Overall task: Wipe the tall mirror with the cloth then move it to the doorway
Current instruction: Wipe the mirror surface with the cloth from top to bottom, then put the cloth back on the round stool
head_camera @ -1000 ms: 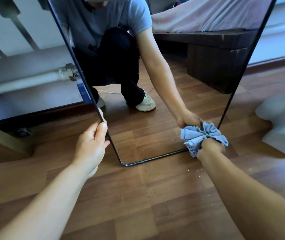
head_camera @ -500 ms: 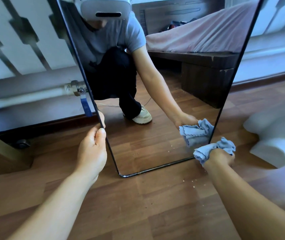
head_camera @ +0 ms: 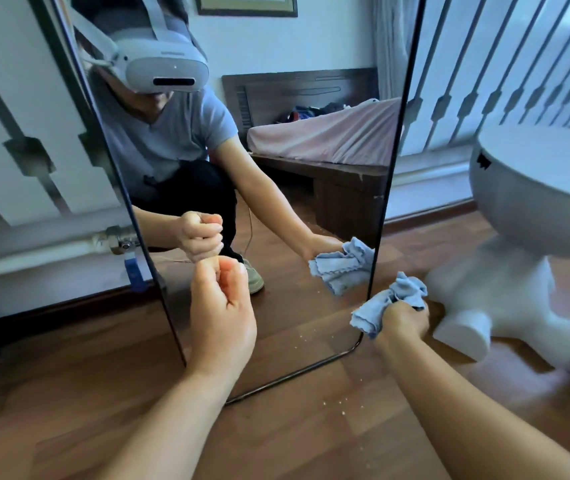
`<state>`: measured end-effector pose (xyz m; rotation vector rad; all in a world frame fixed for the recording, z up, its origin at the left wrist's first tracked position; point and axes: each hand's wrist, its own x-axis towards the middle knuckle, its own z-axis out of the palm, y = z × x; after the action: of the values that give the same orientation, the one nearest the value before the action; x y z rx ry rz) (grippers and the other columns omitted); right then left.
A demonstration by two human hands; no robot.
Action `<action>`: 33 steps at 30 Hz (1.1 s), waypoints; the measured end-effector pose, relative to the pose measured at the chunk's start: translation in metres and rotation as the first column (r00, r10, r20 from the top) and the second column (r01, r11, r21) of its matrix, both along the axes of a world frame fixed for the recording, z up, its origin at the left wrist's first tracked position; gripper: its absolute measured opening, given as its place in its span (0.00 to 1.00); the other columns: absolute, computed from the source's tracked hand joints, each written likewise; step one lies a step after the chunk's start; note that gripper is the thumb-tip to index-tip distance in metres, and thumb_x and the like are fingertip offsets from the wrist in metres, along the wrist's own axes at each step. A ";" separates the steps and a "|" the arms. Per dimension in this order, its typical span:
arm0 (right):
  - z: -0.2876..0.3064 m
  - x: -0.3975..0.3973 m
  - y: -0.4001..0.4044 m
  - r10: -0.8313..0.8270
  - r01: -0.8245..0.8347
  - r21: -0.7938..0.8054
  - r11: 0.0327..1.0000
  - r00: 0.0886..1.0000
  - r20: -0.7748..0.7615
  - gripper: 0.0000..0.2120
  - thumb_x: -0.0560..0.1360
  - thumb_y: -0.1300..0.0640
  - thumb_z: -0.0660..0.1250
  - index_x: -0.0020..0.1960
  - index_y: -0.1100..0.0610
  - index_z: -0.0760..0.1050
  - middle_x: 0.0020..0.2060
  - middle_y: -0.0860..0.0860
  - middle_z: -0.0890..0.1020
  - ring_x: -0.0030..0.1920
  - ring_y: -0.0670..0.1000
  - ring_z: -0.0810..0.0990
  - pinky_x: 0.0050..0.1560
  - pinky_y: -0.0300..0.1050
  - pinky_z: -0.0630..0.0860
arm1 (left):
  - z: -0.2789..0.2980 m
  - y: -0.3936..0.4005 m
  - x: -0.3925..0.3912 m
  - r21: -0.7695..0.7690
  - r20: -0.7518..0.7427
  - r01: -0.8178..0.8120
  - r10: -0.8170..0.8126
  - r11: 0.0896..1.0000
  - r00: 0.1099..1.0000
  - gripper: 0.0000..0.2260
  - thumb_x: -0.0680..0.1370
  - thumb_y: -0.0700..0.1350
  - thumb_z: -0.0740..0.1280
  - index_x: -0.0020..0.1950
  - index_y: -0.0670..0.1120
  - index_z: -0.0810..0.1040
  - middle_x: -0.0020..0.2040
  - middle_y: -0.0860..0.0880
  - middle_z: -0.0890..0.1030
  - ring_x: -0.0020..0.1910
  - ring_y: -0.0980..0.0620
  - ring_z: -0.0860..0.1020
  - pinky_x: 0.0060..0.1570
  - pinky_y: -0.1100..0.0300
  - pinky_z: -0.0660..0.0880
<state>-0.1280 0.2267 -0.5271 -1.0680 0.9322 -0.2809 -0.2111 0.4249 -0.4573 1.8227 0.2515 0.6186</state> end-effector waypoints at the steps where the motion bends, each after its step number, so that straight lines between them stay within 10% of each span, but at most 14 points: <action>1: 0.006 -0.001 0.003 0.005 -0.007 0.036 0.999 0.999 0.046 0.15 0.78 0.64 0.57 0.36 0.49 0.62 0.36 0.48 0.69 0.34 0.49 0.71 0.41 0.43 0.71 | 0.003 -0.006 0.001 -0.031 -0.011 0.021 -0.021 0.999 1.000 0.06 0.80 0.47 0.58 0.43 0.54 0.68 0.39 0.53 0.72 0.39 0.54 0.72 0.39 0.65 0.69; 6: 0.021 0.008 -0.030 0.049 -0.064 0.176 0.982 0.995 0.088 0.10 0.75 0.57 0.57 0.39 0.60 0.72 0.27 0.53 0.72 0.30 0.52 0.69 0.33 0.40 0.63 | 0.016 -0.031 0.013 -0.145 -0.025 0.137 -0.142 0.980 0.990 0.02 0.78 0.48 0.61 0.46 0.53 0.70 0.41 0.48 0.76 0.39 0.53 0.76 0.45 0.54 0.75; 9: 0.038 0.004 -0.051 0.277 -0.268 -0.104 0.958 0.957 0.090 0.09 0.66 0.55 0.61 0.42 0.54 0.77 0.21 0.49 0.75 0.30 0.53 0.72 0.34 0.44 0.69 | 0.030 -0.048 0.022 -0.186 -0.022 0.217 -0.225 0.958 0.974 0.01 0.78 0.49 0.61 0.48 0.52 0.71 0.42 0.48 0.77 0.37 0.57 0.77 0.45 0.55 0.75; 12: 0.065 0.010 -0.071 0.333 -0.288 -0.279 0.916 0.934 0.131 0.11 0.71 0.56 0.62 0.52 0.46 0.73 0.36 0.54 0.82 0.38 0.58 0.81 0.39 0.60 0.80 | 0.050 -0.072 0.034 -0.212 0.000 0.285 -0.292 0.935 0.956 0.02 0.78 0.48 0.61 0.50 0.51 0.71 0.41 0.48 0.78 0.36 0.54 0.77 0.42 0.59 0.75; 20: 0.148 0.042 -0.124 0.208 0.008 -0.499 0.867 0.903 0.377 0.10 0.76 0.61 0.63 0.55 0.50 0.68 0.40 0.52 0.80 0.39 0.50 0.78 0.42 0.44 0.76 | 0.097 -0.150 0.083 -0.194 0.077 0.482 -0.476 0.855 0.876 0.05 0.78 0.48 0.62 0.52 0.49 0.71 0.42 0.49 0.78 0.34 0.58 0.76 0.42 0.56 0.76; 25: 0.210 0.068 -0.185 0.203 0.186 -0.753 0.631 0.897 0.392 0.13 0.74 0.58 0.61 0.55 0.45 0.77 0.45 0.52 0.82 0.46 0.52 0.79 0.46 0.46 0.75 | 0.120 -0.189 0.102 -0.163 0.105 0.555 -0.545 0.816 0.832 0.05 0.78 0.48 0.61 0.52 0.48 0.71 0.43 0.50 0.77 0.33 0.61 0.75 0.39 0.64 0.74; 29: 0.237 0.093 -0.234 0.142 0.109 -0.942 0.317 0.977 0.161 0.19 0.77 0.55 0.59 0.67 0.46 0.69 0.60 0.55 0.74 0.59 0.56 0.72 0.56 0.45 0.67 | 0.137 -0.214 0.118 -0.128 0.092 0.587 -0.580 0.799 0.810 0.02 0.79 0.49 0.60 0.48 0.52 0.70 0.43 0.50 0.77 0.36 0.56 0.75 0.41 0.58 0.76; 33: 0.224 0.116 -0.255 0.181 -0.532 -0.843 0.078 0.839 -0.513 0.34 0.72 0.43 0.64 0.73 0.45 0.52 0.71 0.58 0.64 0.66 0.63 0.65 0.65 0.60 0.63 | 0.147 -0.234 0.130 -0.074 0.040 0.620 -0.619 0.781 0.785 0.04 0.79 0.51 0.60 0.51 0.51 0.70 0.46 0.48 0.78 0.39 0.53 0.76 0.44 0.56 0.76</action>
<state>-0.0119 -0.0287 -0.3032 -2.6495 0.5838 -0.3047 -0.0812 0.1913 -0.3102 1.6825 -0.3319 0.1446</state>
